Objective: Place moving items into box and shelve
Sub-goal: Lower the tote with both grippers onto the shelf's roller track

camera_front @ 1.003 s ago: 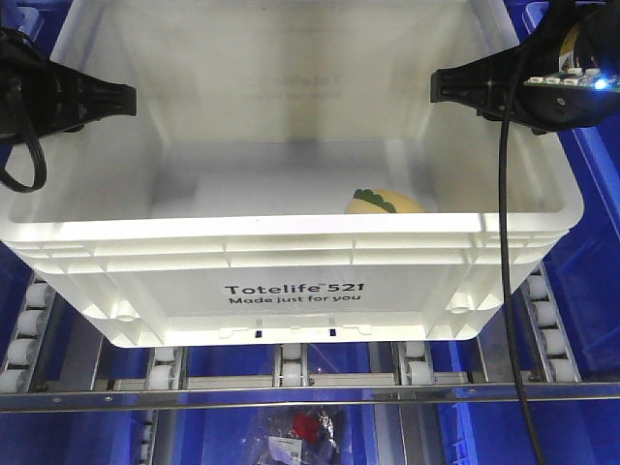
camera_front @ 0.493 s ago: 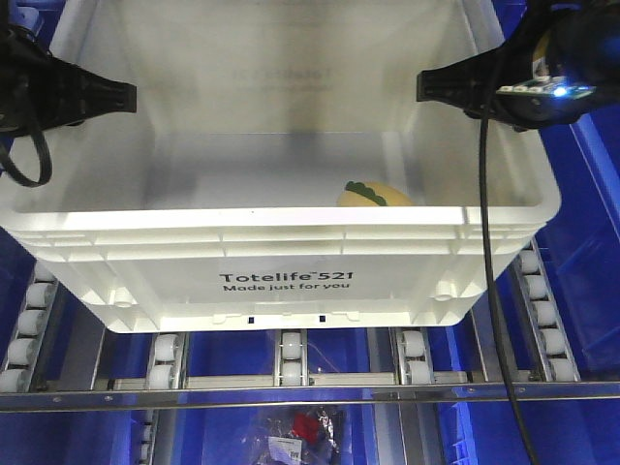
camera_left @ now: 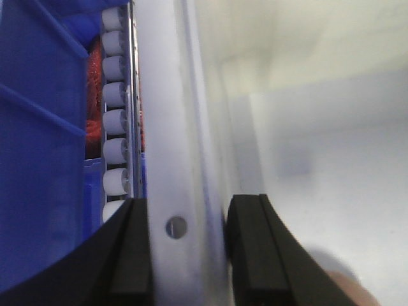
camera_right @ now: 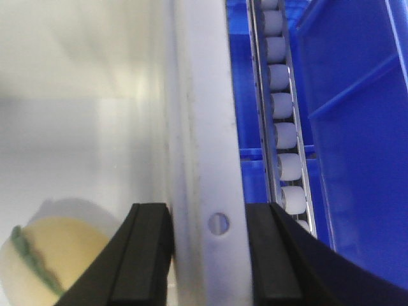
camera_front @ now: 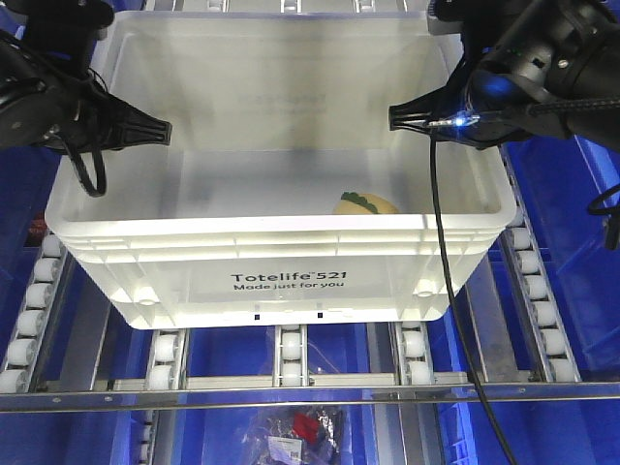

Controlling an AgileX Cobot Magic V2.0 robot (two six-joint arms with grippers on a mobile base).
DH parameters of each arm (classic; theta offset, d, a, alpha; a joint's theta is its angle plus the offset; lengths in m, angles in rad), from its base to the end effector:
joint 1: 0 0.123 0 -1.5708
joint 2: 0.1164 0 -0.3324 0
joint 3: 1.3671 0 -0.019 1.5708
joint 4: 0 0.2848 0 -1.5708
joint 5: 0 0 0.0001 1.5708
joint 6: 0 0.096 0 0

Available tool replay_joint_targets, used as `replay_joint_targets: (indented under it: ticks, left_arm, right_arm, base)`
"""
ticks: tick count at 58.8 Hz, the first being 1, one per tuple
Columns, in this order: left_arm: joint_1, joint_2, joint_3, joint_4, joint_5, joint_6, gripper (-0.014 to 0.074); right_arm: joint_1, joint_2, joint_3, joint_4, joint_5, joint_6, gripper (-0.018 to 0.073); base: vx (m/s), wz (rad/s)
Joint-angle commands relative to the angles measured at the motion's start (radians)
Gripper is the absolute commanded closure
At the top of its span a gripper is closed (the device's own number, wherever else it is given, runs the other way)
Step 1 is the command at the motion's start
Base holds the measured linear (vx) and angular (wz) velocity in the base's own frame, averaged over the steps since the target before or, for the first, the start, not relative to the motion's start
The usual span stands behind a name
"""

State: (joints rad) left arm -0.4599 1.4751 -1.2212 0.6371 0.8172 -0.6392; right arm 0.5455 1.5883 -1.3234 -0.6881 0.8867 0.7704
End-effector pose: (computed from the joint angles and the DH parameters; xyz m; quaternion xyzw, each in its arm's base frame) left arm 0.3288 -0.1163 0.3604 0.0571 0.9179 0.0958 0.3809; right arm 0.3473 0.1555 0.3535 -0.0377 0.9214 -0.0983 0.3740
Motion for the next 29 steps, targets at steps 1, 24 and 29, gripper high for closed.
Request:
replay_joint_targets:
  ticks: [1, 24, 29]
  left_arm:
    - [-0.022, -0.046, -0.044, 0.039, -0.13, 0.023, 0.0319]
    - [-0.024, -0.196, -0.047, -0.143, -0.011, 0.145, -0.0018]
    - [-0.024, -0.243, -0.035, -0.226, 0.032, 0.243, -0.0007]
  right_arm:
    - [0.014, -0.048, -0.045, -0.015, -0.117, -0.02, 0.0209]
    - [0.015, -0.178, -0.015, 0.205, -0.1, -0.251, -0.0053]
    - [0.015, -0.252, 0.084, 0.234, -0.163, -0.291, -0.0045]
  base:
    - [0.0, 0.0]
    - [0.0, 0.0]
    - [0.0, 0.0]
